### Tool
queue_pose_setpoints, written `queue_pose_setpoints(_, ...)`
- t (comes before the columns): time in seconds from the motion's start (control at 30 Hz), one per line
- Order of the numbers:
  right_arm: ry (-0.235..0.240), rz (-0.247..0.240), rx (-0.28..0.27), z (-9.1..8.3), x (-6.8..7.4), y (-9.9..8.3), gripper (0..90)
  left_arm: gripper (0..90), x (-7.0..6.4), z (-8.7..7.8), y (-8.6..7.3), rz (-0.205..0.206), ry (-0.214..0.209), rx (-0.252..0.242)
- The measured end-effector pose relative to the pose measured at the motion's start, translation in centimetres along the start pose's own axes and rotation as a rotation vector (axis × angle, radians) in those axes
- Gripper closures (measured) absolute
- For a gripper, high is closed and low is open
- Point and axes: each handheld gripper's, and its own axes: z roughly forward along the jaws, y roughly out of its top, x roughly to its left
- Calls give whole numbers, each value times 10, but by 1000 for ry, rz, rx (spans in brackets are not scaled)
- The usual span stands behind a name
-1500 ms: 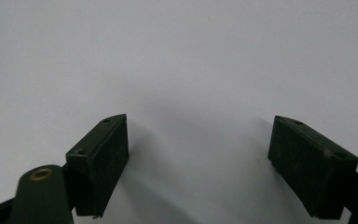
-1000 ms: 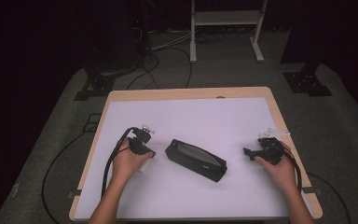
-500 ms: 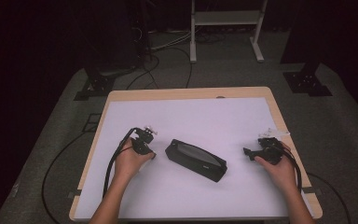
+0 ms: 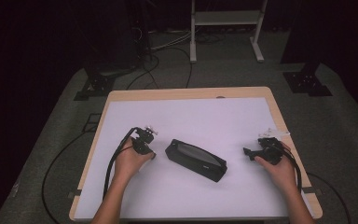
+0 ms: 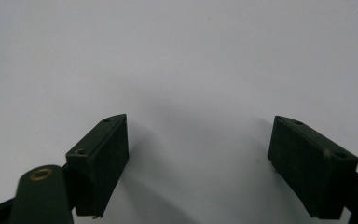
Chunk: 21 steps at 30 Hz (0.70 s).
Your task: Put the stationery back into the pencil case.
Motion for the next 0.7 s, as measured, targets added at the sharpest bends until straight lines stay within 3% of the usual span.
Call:
queue_pose_setpoints(0.2, 0, 0, 0, 0, 0, 0, 189, 711, 2, -7, -3, 2, -13, -50)
queue_pose_setpoints(0.57, 0, 0, 0, 0, 0, 0, 188, 711, 8, -21, -12, -9, -85, -165)
queue_pose_setpoints(0.7, 0, 0, 0, 0, 0, 0, 188, 710, 9, -28, -14, 8, -98, -207)
